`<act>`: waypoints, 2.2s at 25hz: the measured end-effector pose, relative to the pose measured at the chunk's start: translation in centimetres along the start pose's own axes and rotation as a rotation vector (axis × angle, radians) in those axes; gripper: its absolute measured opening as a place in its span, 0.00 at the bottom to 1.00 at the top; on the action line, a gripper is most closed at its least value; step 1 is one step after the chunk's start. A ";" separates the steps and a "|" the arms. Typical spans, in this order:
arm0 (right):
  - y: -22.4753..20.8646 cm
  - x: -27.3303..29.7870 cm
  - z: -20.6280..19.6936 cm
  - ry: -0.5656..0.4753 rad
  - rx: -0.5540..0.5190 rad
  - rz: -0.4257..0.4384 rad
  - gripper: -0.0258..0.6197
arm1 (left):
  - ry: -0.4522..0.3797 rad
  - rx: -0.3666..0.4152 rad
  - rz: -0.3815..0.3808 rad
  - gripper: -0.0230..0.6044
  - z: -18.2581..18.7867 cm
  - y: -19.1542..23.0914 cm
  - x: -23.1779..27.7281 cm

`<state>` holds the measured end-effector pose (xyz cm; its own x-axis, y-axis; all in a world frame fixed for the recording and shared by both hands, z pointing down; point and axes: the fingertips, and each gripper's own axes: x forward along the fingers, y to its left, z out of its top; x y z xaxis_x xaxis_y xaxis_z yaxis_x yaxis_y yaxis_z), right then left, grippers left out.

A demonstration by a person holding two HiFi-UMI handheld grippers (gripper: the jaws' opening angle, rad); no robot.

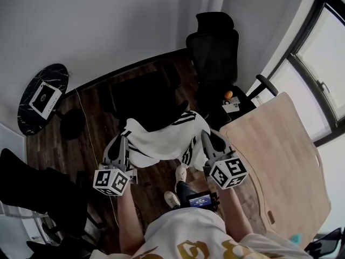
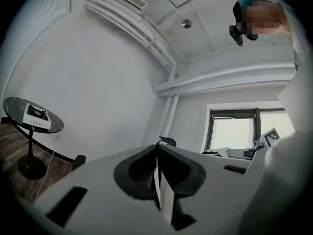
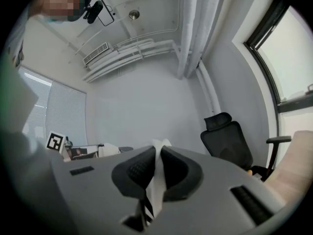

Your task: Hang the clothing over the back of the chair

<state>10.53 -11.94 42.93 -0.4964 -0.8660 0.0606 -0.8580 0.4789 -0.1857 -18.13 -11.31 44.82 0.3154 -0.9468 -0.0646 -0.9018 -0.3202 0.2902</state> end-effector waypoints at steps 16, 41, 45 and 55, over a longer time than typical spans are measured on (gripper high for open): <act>-0.2 0.5 1.1 -0.021 -0.001 -0.004 0.07 | -0.027 -0.003 -0.010 0.09 0.7 0.1 0.7; 1.3 -1.0 9.2 -0.196 -0.040 0.032 0.07 | -0.205 0.041 -0.037 0.09 9.1 -1.3 -0.8; 1.4 0.6 10.3 -0.209 -0.048 0.044 0.07 | -0.185 0.101 -0.015 0.09 10.0 -0.3 0.2; 1.6 6.1 14.2 -0.277 -0.095 0.079 0.07 | -0.225 0.185 0.008 0.09 14.7 2.1 4.7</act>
<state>8.01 -18.56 29.07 -0.5184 -0.8255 -0.2231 -0.8332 0.5463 -0.0855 -22.86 -16.96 31.10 0.2536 -0.9262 -0.2789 -0.9489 -0.2941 0.1140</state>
